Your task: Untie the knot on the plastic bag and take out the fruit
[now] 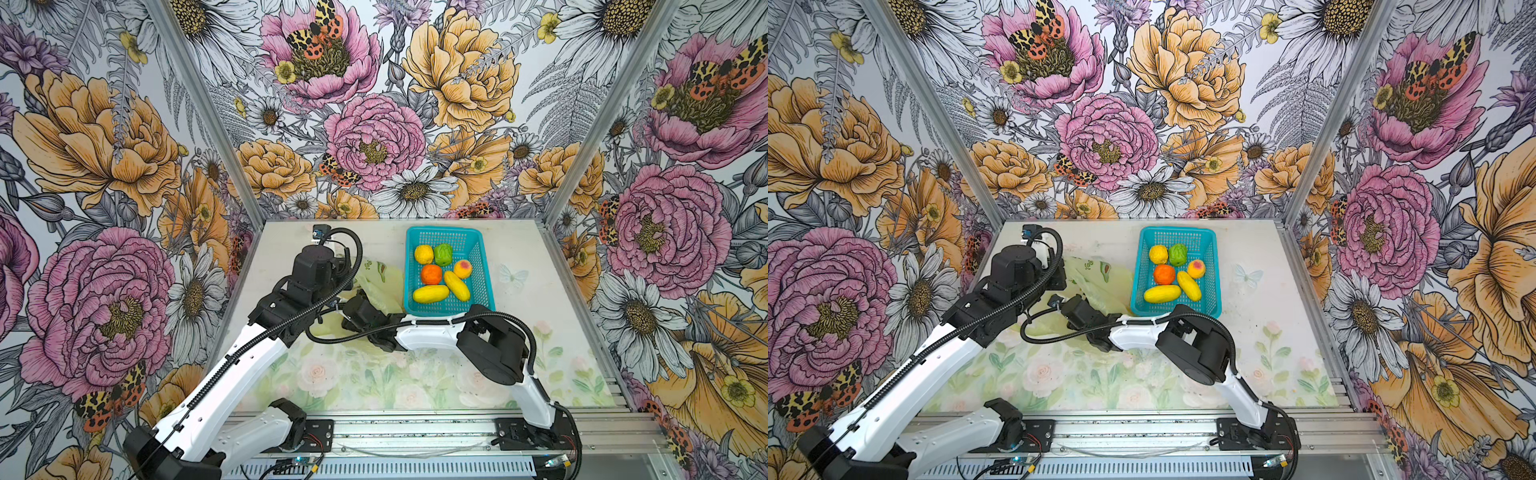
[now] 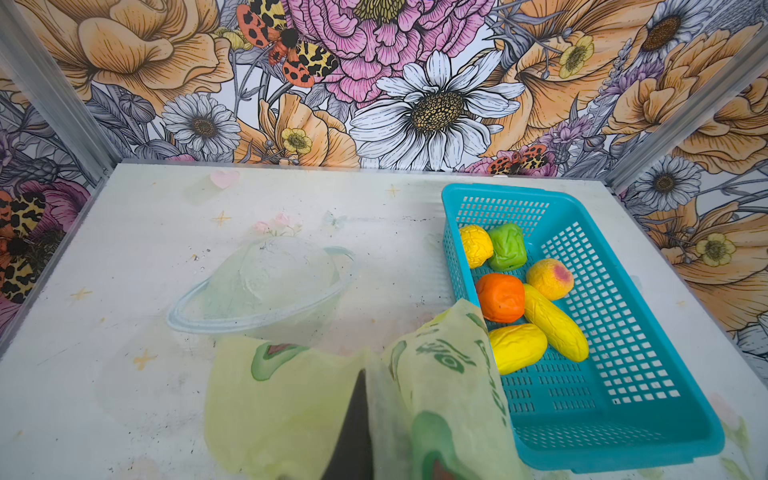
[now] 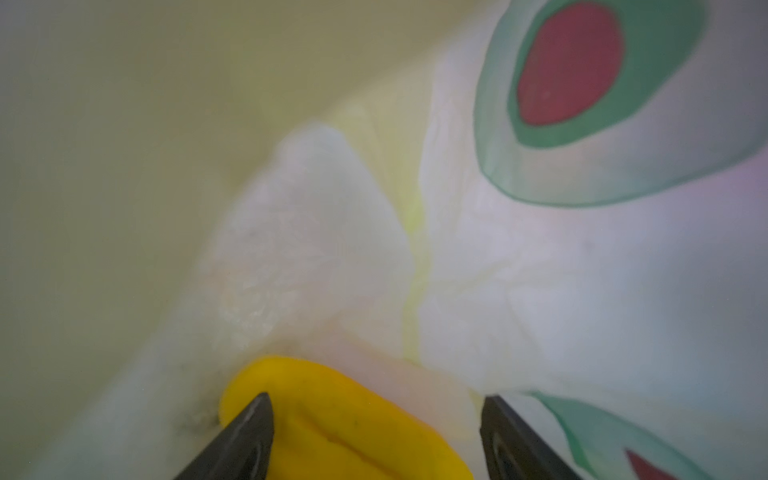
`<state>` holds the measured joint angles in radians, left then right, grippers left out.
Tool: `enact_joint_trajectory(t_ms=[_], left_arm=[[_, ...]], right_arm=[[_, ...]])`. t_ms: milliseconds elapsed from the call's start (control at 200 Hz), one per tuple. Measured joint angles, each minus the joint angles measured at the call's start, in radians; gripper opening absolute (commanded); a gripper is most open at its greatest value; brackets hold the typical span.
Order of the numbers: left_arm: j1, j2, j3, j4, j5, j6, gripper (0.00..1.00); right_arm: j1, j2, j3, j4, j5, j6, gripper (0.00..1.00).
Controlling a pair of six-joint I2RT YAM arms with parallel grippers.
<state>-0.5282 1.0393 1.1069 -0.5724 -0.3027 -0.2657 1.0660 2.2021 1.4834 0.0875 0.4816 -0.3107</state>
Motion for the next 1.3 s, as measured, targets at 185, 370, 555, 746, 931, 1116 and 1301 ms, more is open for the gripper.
enact_joint_trajectory(t_ms=[185, 370, 555, 746, 931, 1116, 1301], left_arm=[[0.0, 0.0, 0.0, 0.0, 0.0, 0.0, 0.0], [0.0, 0.0, 0.0, 0.0, 0.0, 0.0, 0.0], [0.0, 0.0, 0.0, 0.0, 0.0, 0.0, 0.0], [0.0, 0.0, 0.0, 0.0, 0.0, 0.0, 0.0], [0.0, 0.0, 0.0, 0.0, 0.0, 0.0, 0.0], [0.0, 0.0, 0.0, 0.0, 0.0, 0.0, 0.0], [0.0, -0.006, 0.0, 0.0, 0.0, 0.0, 0.0]], right_arm=[[-0.019, 0.018, 0.031, -0.026, 0.023, 0.018, 0.78], [-0.048, 0.018, 0.032, -0.04, 0.031, 0.049, 0.81], [-0.068, 0.018, 0.036, -0.072, 0.086, 0.067, 0.88], [-0.073, 0.001, -0.026, -0.153, 0.107, 0.07, 0.93], [-0.073, -0.034, -0.056, -0.199, 0.106, 0.071, 0.93], [-0.074, -0.011, -0.019, -0.212, 0.109, 0.073, 0.85], [-0.076, 0.06, 0.064, -0.209, 0.107, 0.071, 0.57]])
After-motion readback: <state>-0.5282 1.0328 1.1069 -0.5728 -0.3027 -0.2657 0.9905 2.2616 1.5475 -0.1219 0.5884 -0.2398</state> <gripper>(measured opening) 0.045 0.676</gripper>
